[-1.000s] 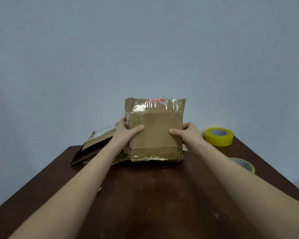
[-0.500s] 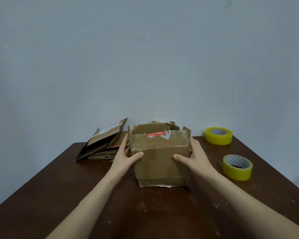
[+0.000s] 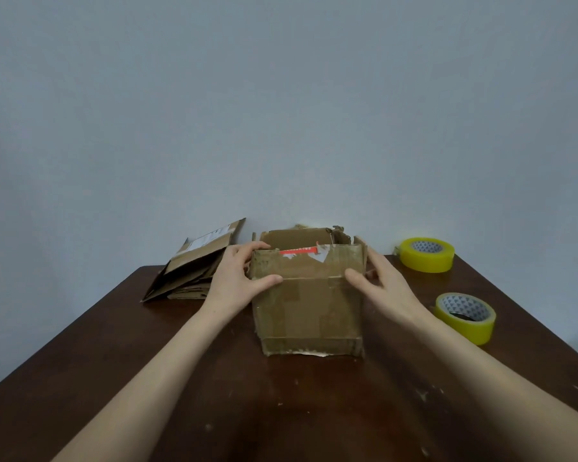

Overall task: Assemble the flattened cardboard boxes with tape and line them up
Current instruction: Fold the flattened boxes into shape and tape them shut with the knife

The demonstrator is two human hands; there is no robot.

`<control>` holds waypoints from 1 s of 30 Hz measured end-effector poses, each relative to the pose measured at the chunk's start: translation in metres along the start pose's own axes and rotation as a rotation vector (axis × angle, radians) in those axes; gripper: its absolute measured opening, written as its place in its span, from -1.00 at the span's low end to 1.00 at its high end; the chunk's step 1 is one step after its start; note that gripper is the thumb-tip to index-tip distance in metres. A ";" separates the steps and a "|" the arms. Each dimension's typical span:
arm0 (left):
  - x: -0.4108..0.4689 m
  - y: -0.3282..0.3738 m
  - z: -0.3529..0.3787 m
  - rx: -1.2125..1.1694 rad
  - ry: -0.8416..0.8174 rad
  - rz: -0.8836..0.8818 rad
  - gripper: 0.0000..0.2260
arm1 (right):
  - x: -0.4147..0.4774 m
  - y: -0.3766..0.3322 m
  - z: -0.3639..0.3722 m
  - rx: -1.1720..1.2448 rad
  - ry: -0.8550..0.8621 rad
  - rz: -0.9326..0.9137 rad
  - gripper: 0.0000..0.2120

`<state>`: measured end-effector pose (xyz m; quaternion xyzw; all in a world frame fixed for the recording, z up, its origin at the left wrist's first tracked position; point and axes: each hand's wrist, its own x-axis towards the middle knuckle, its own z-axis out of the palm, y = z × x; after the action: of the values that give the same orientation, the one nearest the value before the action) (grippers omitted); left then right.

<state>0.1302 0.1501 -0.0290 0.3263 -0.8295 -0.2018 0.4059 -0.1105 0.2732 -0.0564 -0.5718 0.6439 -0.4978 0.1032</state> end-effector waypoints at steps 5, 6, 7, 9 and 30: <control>0.009 0.004 -0.005 0.159 -0.004 0.033 -0.60 | 0.027 -0.044 -0.022 0.077 0.113 0.232 -0.54; 0.010 0.005 -0.005 0.172 -0.003 0.038 -0.61 | 0.035 -0.051 -0.026 0.008 0.070 0.257 -0.55; 0.010 0.006 -0.006 0.172 -0.005 0.037 -0.63 | 0.042 -0.057 -0.029 -0.042 0.023 0.288 -0.55; 0.010 0.008 -0.008 0.166 -0.018 0.030 -0.67 | 0.056 -0.064 -0.032 -0.107 -0.059 0.329 -0.51; -0.006 0.004 -0.003 -0.153 -0.208 0.064 -0.93 | 0.031 -0.048 -0.021 0.317 -0.046 0.321 -0.65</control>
<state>0.1341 0.1570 -0.0280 0.2453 -0.8593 -0.2841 0.3474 -0.1050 0.2650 0.0039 -0.4500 0.6376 -0.5568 0.2845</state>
